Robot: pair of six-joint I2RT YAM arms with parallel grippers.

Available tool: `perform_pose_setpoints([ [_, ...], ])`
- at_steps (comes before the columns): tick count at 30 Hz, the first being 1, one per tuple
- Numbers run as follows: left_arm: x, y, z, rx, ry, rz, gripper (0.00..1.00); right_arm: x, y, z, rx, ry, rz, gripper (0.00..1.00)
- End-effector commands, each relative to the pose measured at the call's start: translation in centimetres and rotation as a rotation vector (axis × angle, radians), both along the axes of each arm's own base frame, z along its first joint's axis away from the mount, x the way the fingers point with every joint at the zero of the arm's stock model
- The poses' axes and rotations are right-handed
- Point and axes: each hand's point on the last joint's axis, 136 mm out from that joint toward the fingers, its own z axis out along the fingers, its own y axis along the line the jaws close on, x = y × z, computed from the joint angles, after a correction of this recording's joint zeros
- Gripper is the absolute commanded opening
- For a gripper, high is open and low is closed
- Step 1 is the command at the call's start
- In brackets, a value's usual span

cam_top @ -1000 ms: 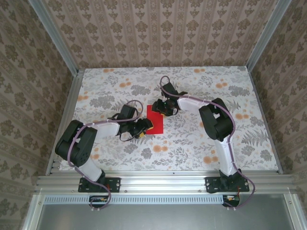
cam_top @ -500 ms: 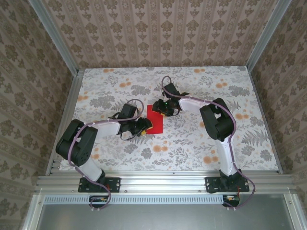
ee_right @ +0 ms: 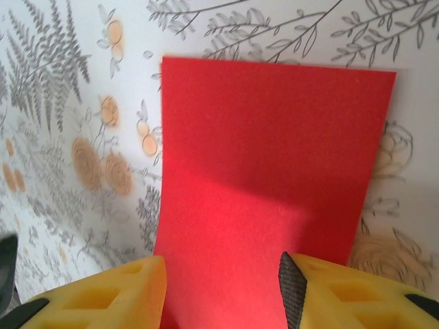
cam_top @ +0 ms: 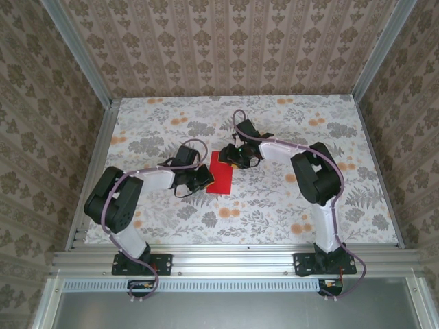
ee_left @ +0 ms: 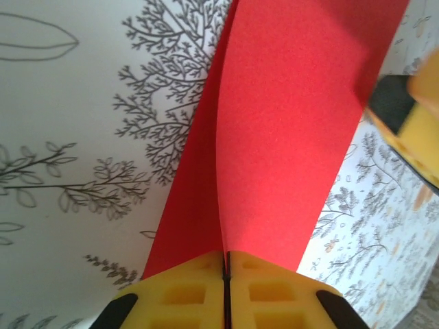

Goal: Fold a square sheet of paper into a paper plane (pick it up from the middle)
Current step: Fold the triangle a second time at the center of the table.

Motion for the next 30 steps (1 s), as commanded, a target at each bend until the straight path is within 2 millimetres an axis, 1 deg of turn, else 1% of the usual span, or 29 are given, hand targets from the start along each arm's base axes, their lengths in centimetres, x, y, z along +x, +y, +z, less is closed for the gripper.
perform_pose_setpoints([
  [1, -0.6, 1.0, -0.4, 0.103, -0.016, -0.078, 0.08, -1.8, -0.5, 2.2, -0.010, -0.043, 0.081, 0.47],
  [4, -1.1, 1.7, -0.5, 0.156, -0.028, -0.134, 0.07, -3.0, -1.1, 1.3, -0.055, -0.035, 0.110, 0.41],
  [5, -1.2, 1.9, -0.5, 0.171, -0.033, -0.146, 0.07, -3.3, -1.1, 1.1, -0.064, -0.032, 0.120, 0.38],
  [9, -1.3, 2.3, -0.3, 0.203, -0.041, -0.167, 0.07, -4.4, -0.3, 0.1, -0.082, -0.016, 0.159, 0.32],
  [12, -1.1, 2.2, 0.1, 0.197, -0.053, -0.170, 0.07, -4.6, 0.4, -0.6, -0.078, -0.001, 0.174, 0.30],
  [15, -1.1, 2.1, 0.4, 0.193, -0.059, -0.175, 0.07, -4.5, 1.1, -0.5, -0.055, 0.001, 0.185, 0.28],
  [17, -1.0, 2.0, 0.4, 0.193, -0.058, -0.175, 0.08, -4.4, 1.1, -0.4, -0.056, -0.004, 0.181, 0.26],
  [19, -0.9, 1.9, 0.6, 0.189, -0.059, -0.172, 0.08, -4.1, 0.4, -0.4, -0.094, -0.015, 0.156, 0.26],
  [21, -0.7, 1.5, 0.8, 0.173, -0.064, -0.173, 0.09, -3.9, -0.6, -0.5, -0.146, -0.031, 0.125, 0.29],
  [24, -0.4, 0.8, 1.0, 0.149, -0.068, -0.178, 0.10, -3.8, -1.7, 0.0, -0.193, -0.057, 0.101, 0.32],
  [28, -0.3, -0.2, 0.9, 0.140, -0.066, -0.195, 0.10, -4.0, -2.1, 0.8, -0.199, -0.071, 0.099, 0.34],
  [30, -0.2, -0.5, 0.7, 0.144, -0.062, -0.201, 0.10, -3.9, -2.3, 1.5, -0.199, -0.098, 0.088, 0.34],
])
